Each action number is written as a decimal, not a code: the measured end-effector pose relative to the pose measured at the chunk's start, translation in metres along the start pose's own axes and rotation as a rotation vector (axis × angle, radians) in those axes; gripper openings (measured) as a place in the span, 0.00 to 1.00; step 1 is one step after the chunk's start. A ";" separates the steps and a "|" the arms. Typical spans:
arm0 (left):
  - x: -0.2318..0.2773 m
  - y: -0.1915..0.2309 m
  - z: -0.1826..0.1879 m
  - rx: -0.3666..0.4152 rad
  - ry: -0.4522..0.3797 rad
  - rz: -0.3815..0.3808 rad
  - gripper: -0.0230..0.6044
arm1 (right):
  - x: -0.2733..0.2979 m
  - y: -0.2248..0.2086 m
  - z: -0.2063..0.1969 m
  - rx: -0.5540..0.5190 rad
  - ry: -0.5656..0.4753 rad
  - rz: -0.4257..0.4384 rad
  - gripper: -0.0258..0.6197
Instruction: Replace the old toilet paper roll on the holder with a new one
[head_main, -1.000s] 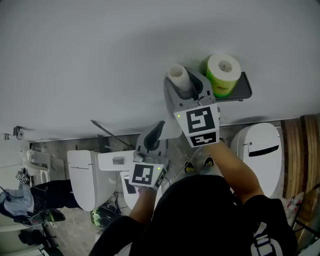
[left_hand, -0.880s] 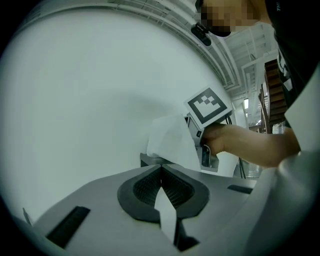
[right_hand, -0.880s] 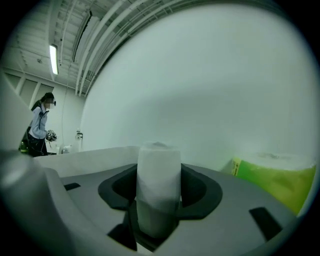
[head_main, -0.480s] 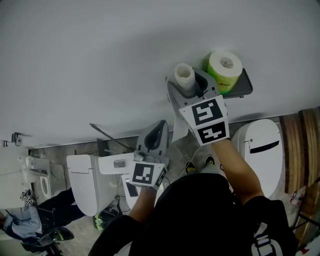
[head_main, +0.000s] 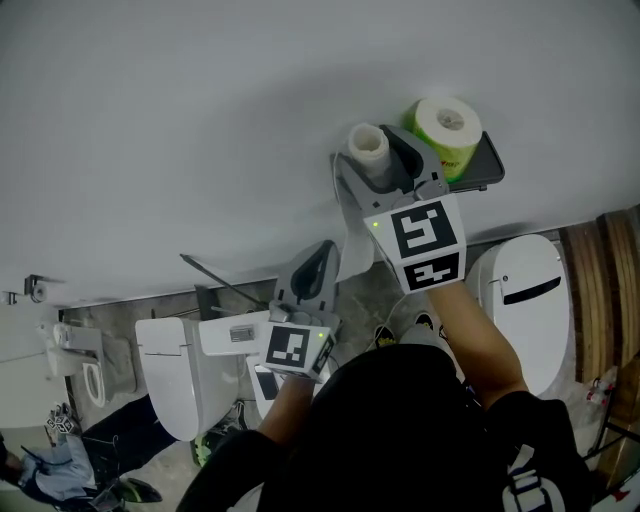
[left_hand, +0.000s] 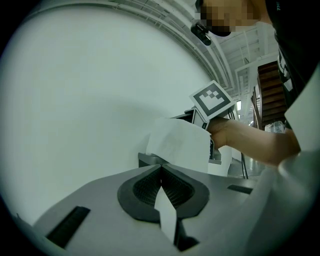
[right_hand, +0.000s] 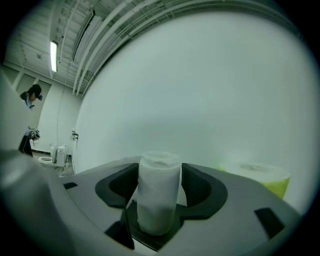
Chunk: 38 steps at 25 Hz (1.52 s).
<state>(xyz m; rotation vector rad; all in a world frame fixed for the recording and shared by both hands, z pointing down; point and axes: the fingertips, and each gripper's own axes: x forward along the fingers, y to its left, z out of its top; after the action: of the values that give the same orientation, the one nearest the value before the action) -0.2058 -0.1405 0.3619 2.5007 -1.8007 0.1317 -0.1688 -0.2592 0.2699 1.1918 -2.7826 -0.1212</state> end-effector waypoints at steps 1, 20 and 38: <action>-0.001 -0.003 0.000 0.003 0.008 -0.003 0.07 | -0.004 0.000 0.003 -0.008 -0.011 -0.004 0.44; 0.010 -0.011 0.016 -0.002 -0.056 -0.052 0.07 | -0.051 -0.001 0.085 -0.010 -0.279 -0.007 0.44; 0.018 -0.030 0.013 -0.006 -0.060 -0.098 0.07 | -0.111 -0.075 0.037 -0.090 -0.138 -0.144 0.49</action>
<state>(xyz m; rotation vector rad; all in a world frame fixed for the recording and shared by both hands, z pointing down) -0.1711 -0.1494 0.3509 2.6093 -1.6921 0.0469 -0.0438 -0.2290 0.2168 1.4103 -2.7689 -0.3510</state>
